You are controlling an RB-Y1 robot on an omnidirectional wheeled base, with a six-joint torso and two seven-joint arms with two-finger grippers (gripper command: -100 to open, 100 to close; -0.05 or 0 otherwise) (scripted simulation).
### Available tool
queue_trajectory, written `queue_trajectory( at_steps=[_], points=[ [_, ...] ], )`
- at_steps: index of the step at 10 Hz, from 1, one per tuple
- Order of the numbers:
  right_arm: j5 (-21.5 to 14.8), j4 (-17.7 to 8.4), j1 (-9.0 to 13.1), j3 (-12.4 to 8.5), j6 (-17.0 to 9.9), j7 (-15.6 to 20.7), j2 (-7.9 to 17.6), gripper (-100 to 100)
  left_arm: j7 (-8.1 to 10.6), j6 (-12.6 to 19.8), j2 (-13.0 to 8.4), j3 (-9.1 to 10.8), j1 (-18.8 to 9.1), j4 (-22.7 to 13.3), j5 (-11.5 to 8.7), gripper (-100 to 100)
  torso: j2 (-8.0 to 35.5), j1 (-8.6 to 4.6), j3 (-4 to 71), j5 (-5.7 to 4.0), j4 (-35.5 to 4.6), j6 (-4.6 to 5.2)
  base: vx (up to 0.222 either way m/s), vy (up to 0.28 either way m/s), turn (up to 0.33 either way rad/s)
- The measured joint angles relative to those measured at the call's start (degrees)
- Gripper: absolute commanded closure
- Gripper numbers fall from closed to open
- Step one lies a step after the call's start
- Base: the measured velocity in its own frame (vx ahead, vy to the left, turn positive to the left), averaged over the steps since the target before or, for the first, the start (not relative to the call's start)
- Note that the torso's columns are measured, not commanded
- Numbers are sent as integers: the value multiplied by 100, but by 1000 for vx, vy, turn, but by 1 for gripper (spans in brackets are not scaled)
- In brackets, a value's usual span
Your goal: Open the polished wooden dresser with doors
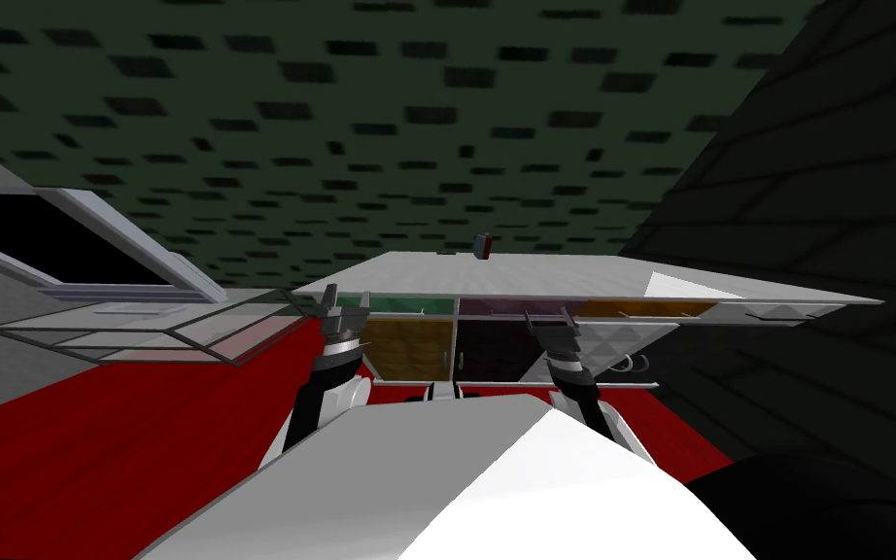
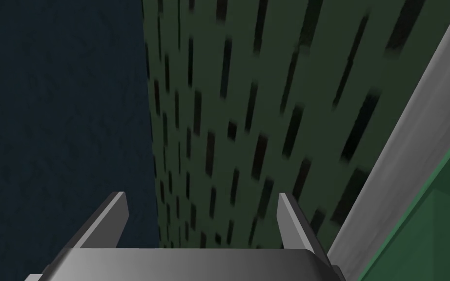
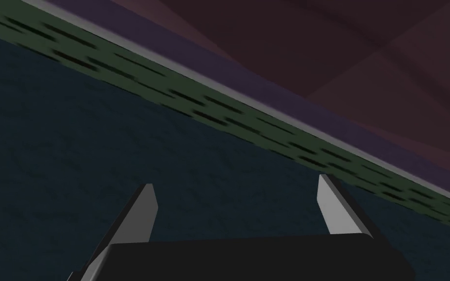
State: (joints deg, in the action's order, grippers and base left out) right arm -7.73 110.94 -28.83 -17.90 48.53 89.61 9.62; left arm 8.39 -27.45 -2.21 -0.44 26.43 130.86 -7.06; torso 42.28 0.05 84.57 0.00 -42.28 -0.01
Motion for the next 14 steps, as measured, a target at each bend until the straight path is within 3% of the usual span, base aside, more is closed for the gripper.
queue_trajectory(
  at_steps=[14],
  points=[
    [-73, -775, 11, -555, 436, 2040, -120, -100, 0, 0, 0, 0, 0, 0, 0, 0, -56, -26, 27, -29, 36, -17, 6, 50, 22]
  ],
)
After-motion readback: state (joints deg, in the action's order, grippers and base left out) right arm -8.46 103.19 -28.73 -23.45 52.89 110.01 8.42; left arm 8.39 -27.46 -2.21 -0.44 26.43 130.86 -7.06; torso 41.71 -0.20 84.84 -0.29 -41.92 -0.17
